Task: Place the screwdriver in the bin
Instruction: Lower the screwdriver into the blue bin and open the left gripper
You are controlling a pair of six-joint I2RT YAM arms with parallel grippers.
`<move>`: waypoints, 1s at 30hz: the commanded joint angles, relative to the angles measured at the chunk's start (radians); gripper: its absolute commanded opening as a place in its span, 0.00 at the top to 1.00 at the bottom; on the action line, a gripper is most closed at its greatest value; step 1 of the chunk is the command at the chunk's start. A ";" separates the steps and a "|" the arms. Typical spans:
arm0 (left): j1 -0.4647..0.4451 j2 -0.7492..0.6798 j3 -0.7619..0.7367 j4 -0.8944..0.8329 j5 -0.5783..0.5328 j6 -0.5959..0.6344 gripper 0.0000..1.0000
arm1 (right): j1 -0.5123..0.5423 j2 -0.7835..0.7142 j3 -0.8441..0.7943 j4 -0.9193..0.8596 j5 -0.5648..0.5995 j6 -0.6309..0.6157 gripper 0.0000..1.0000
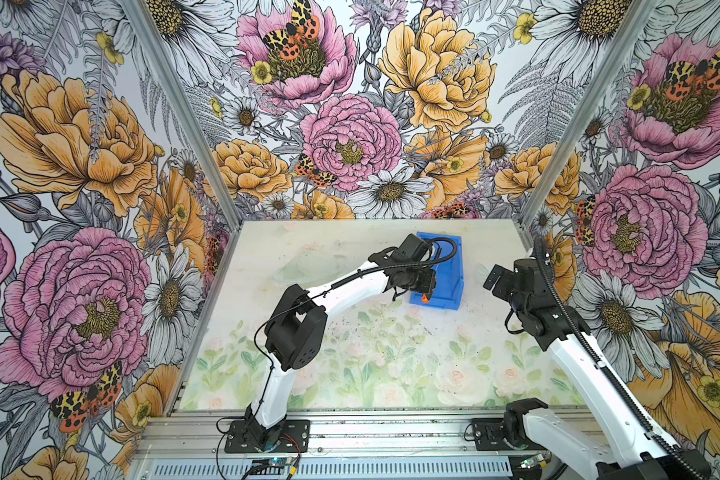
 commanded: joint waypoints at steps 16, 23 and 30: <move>0.027 0.223 0.237 0.017 -0.053 -0.021 1.00 | -0.032 0.000 -0.015 0.004 -0.057 -0.035 0.00; 0.027 0.241 0.250 0.018 -0.053 -0.017 1.00 | -0.037 -0.010 -0.021 0.003 -0.057 -0.043 0.00; 0.024 0.241 0.251 0.018 -0.068 -0.020 0.83 | -0.043 -0.020 -0.016 0.003 -0.062 -0.055 0.01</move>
